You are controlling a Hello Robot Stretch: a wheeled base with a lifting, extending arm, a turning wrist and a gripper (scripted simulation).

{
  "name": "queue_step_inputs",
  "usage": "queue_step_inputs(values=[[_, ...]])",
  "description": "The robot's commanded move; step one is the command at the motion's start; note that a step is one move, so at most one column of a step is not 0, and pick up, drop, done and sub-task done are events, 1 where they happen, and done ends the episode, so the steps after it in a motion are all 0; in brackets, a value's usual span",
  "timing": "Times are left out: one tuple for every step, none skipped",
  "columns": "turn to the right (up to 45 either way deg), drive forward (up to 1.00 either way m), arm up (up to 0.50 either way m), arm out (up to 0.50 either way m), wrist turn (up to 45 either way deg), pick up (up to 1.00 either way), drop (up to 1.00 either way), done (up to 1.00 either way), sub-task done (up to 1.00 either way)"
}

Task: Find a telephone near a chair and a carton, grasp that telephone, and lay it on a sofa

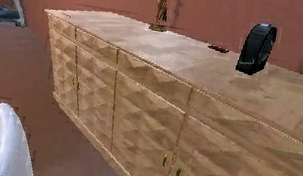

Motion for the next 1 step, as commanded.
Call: queue_step_inputs(values=[[-45.0,0.0,0.0,0.0,0.0,0.0,0.0,0.0,0.0]])
